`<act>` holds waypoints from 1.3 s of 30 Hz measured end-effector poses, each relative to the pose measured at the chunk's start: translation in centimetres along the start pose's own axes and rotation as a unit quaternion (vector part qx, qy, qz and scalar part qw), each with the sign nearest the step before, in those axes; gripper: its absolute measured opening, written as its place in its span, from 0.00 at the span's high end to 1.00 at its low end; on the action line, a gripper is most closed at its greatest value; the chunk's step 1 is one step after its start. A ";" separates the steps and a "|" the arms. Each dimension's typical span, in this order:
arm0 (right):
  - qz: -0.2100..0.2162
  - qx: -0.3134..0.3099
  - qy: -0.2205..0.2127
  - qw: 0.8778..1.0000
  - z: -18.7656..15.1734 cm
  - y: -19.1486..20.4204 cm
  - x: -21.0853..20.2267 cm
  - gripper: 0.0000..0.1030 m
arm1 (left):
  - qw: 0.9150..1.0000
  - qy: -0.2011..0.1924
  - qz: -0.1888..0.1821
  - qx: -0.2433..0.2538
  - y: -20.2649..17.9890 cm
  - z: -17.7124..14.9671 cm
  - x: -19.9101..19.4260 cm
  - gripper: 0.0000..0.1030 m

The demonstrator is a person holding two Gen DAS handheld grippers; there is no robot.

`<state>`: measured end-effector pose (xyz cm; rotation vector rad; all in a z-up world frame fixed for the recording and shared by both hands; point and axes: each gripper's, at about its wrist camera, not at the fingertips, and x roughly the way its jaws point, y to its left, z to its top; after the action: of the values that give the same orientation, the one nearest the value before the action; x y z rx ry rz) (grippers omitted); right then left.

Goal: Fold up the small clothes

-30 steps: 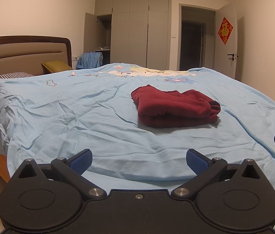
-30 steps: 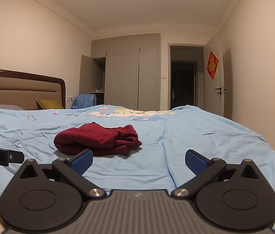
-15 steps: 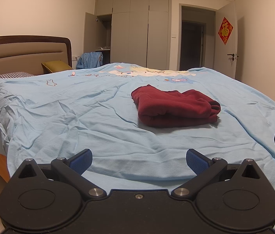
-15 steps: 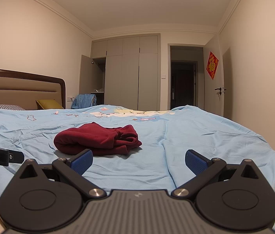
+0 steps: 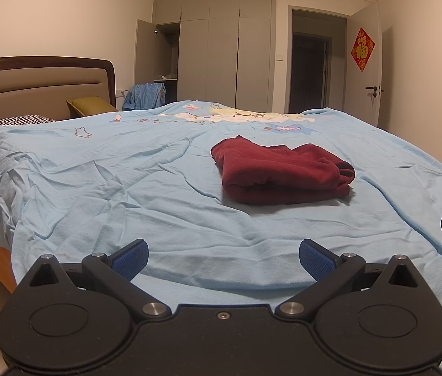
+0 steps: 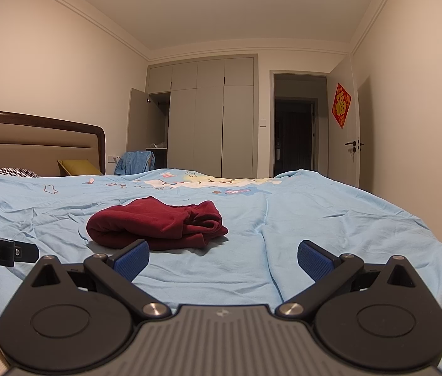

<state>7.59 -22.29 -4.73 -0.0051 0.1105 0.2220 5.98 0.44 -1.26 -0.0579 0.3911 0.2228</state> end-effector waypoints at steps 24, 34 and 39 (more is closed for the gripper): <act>0.000 0.000 0.000 1.000 0.0 0.0 0.0 0.00 | 1.000 0.006 0.010 0.012 -0.3 -0.2 0.2 0.01; 0.000 0.000 0.000 1.000 0.0 0.0 0.0 0.00 | 1.000 -0.001 0.001 0.026 -0.8 -0.3 -0.2 0.01; 0.000 0.000 0.001 1.000 0.0 0.0 0.0 0.00 | 1.000 -0.001 -0.003 0.027 -0.8 -0.4 -0.2 0.01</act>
<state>7.64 -22.31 -4.71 -0.0061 0.1118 0.2222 5.87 -0.44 -1.51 -0.0053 0.3957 0.2062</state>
